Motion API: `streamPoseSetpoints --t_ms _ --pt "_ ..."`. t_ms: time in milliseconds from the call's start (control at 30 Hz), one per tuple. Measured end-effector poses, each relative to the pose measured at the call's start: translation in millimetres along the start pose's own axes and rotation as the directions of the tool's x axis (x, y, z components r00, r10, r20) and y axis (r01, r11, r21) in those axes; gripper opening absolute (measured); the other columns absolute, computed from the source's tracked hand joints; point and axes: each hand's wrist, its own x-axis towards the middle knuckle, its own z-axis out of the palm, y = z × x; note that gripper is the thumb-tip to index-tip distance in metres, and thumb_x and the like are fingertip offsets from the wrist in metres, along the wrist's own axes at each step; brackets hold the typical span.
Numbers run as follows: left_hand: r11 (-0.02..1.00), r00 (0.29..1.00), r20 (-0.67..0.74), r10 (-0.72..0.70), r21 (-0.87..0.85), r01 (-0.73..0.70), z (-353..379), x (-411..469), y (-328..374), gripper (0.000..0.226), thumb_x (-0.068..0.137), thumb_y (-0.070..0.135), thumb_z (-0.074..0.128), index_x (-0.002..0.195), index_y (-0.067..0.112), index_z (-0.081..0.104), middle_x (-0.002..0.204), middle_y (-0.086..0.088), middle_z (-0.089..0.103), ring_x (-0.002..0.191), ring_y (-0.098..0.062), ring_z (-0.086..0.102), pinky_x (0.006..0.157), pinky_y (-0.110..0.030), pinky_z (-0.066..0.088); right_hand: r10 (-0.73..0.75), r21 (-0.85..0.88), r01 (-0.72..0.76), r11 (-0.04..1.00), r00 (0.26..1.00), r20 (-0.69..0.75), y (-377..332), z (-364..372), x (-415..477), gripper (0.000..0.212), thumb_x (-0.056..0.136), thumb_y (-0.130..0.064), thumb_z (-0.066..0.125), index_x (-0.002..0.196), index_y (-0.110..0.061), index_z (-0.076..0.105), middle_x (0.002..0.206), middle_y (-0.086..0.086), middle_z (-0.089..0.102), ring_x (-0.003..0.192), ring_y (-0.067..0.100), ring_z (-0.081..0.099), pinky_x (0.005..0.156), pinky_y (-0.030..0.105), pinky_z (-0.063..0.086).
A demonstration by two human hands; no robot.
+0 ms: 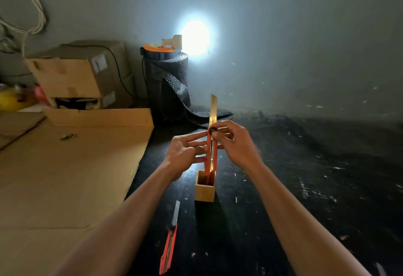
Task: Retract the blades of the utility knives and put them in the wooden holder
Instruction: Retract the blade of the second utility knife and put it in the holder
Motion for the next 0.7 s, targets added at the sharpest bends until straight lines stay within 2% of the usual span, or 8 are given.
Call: streamPoseSetpoints --t_ms 133,233,333,500,700 --pt "1.0 1.0 -0.001 0.0 -0.017 0.0 3 -2 9 0.043 0.091 -0.016 0.062 0.126 0.008 0.071 0.103 -0.014 0.081 0.087 -0.025 0.08 0.065 -0.031 0.064 -0.009 0.016 0.01 1.0 1.0 -0.003 -7 -9 -1 0.017 0.098 -0.019 0.067 0.115 -0.019 0.07 0.112 0.001 0.074 0.103 0.018 0.072 0.09 0.041 0.063" --pt "1.0 1.0 0.002 -0.013 -0.026 0.013 4 -4 10 0.044 0.09 -0.017 0.061 0.124 0.008 0.072 0.101 -0.015 0.081 0.087 -0.026 0.08 0.065 -0.033 0.064 -0.008 -0.01 0.008 1.0 1.0 0.018 -6 -12 -5 0.017 0.096 -0.019 0.069 0.112 -0.021 0.072 0.11 -0.001 0.074 0.102 0.018 0.072 0.09 0.042 0.063" --pt "0.999 1.0 -0.015 -0.013 -0.036 0.012 6 -4 12 0.042 0.089 -0.015 0.064 0.123 0.009 0.073 0.099 -0.012 0.082 0.086 -0.026 0.081 0.065 -0.034 0.064 -0.009 -0.032 0.011 0.999 0.999 0.052 -6 -12 -11 0.015 0.096 -0.017 0.069 0.11 -0.021 0.071 0.106 -0.004 0.072 0.099 0.017 0.072 0.087 0.037 0.063" --pt "0.998 0.999 -0.022 -0.024 -0.063 0.023 7 -4 21 0.038 0.089 -0.012 0.067 0.117 0.011 0.075 0.098 -0.01 0.082 0.085 -0.023 0.081 0.064 -0.033 0.065 -0.011 0.031 0.008 0.999 0.997 0.08 -3 -12 -22 0.016 0.095 -0.015 0.069 0.11 -0.019 0.071 0.105 -0.006 0.073 0.094 0.012 0.074 0.081 0.026 0.064" --pt "0.997 0.998 -0.033 -0.05 -0.068 0.048 6 -4 20 0.036 0.089 -0.011 0.066 0.116 0.011 0.076 0.101 -0.014 0.081 0.091 -0.028 0.08 0.071 -0.037 0.065 0.004 0.054 -0.011 0.998 0.992 0.123 7 -11 -31 0.017 0.094 -0.01 0.07 0.104 -0.023 0.072 0.107 -0.003 0.075 0.098 0.016 0.075 0.085 0.039 0.064"
